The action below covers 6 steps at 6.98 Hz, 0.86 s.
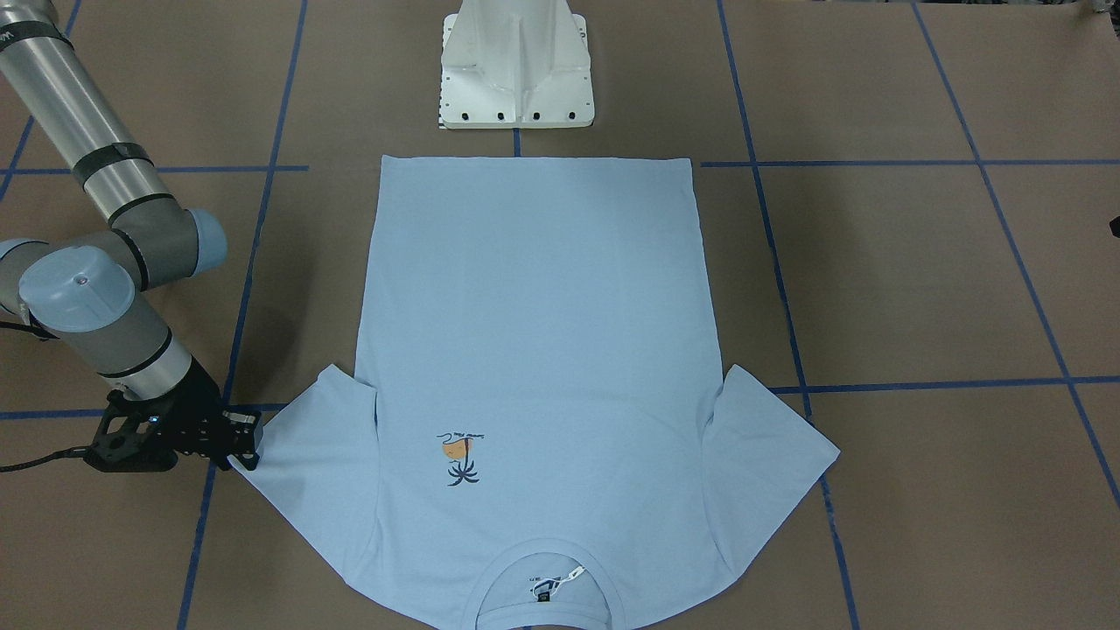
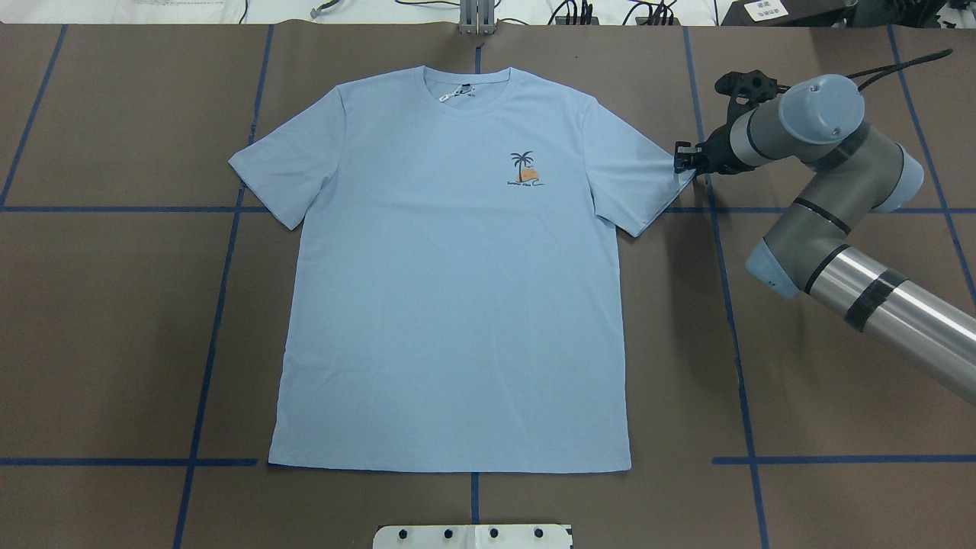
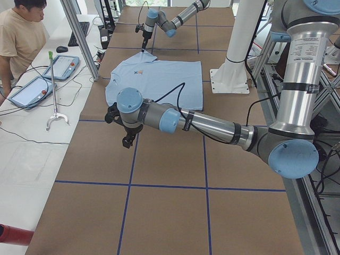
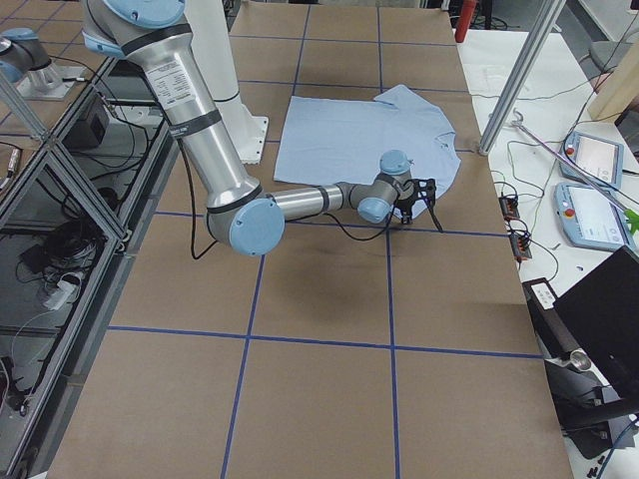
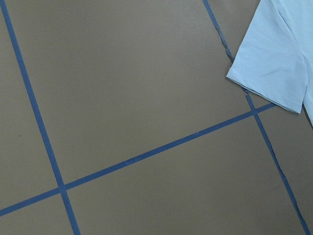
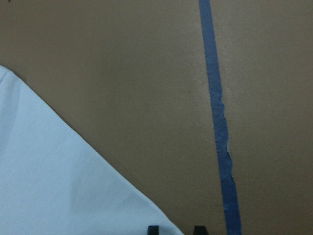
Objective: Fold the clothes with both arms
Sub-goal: 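Move the right gripper to the sleeve nearest it and grasp its cuff, then fold the grasped sleeve inward across the chest with the right gripper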
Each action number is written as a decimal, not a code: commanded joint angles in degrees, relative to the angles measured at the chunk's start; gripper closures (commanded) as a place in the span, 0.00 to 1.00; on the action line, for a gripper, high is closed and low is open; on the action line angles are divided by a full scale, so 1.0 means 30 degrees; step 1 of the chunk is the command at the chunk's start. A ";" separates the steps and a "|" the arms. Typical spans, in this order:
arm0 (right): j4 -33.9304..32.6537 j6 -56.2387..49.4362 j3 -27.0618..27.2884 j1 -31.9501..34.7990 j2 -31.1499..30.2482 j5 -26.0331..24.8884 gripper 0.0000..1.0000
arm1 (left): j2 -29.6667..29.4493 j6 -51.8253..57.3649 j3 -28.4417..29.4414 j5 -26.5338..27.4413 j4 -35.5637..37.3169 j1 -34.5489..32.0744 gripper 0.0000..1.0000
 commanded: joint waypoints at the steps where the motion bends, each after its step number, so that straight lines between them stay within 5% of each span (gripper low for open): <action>1: 0.0002 0.0465 0.0175 0.0002 0.0224 0.0142 1.00 | 0.0002 0.0016 -0.0027 -0.0010 0.0000 0.0001 0.00; 4: -0.1626 0.5536 -0.0174 -0.1250 0.4453 -0.0206 1.00 | 0.0177 0.0016 -0.0143 -0.0943 0.0000 0.0001 0.00; 6: -0.1961 0.6732 -0.1544 -0.2920 0.6574 -0.2947 1.00 | 0.0441 0.0016 -0.0437 -0.0918 0.0000 0.0001 0.00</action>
